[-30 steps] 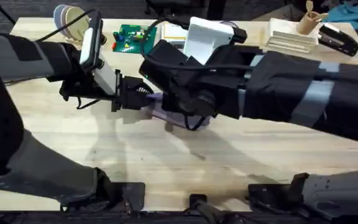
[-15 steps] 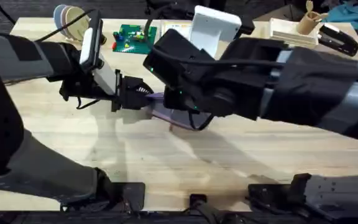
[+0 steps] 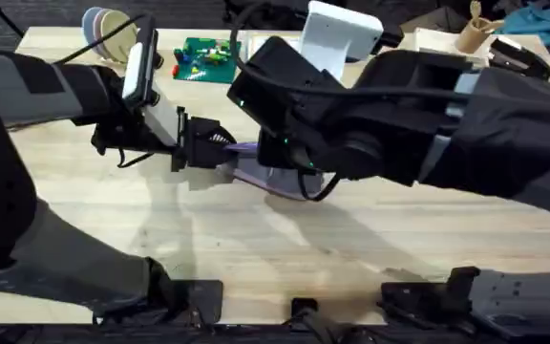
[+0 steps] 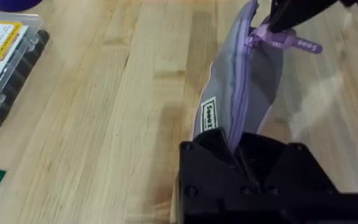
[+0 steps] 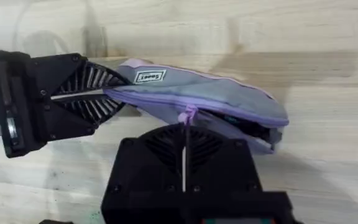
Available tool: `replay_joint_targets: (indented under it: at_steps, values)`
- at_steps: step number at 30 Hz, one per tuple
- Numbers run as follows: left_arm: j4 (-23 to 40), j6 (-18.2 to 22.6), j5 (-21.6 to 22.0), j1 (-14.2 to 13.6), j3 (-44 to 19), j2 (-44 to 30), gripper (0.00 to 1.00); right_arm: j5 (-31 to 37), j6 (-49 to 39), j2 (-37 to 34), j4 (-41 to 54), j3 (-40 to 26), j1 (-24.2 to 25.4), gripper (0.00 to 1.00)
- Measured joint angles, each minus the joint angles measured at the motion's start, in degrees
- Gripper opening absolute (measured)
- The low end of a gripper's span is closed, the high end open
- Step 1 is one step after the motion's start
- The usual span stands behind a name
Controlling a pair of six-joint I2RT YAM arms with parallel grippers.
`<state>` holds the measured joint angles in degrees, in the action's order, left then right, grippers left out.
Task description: Unzip the bag, pick up the pens from the table one at a time and place them inside, then zip the bag closed.
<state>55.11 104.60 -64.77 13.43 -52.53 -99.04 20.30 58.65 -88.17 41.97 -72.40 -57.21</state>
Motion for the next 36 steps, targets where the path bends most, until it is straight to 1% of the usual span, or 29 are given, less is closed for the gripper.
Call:
replay_joint_targets:
  at_steps: [7,17,24,32,36]
  values:
    - [0.01,0.00,0.02,0.00,0.00,0.00,0.042,0.02,0.00,1.29,0.89,0.00,0.00,0.030]
    - [0.07,0.02,0.00,0.00,0.00,0.00,0.042,2.07,-0.22,5.65,6.67,0.00,0.15,0.030]
    - [0.07,0.01,0.00,0.00,0.00,0.00,0.042,2.84,-0.20,8.35,9.73,0.00,2.09,0.030]
    - [0.09,-0.01,0.01,0.00,0.00,0.00,0.042,2.78,-0.20,11.24,11.19,0.00,2.54,0.030]
    - [0.07,-0.01,0.02,0.00,0.00,0.00,0.042,1.65,-0.20,13.22,11.46,0.00,2.54,0.030]
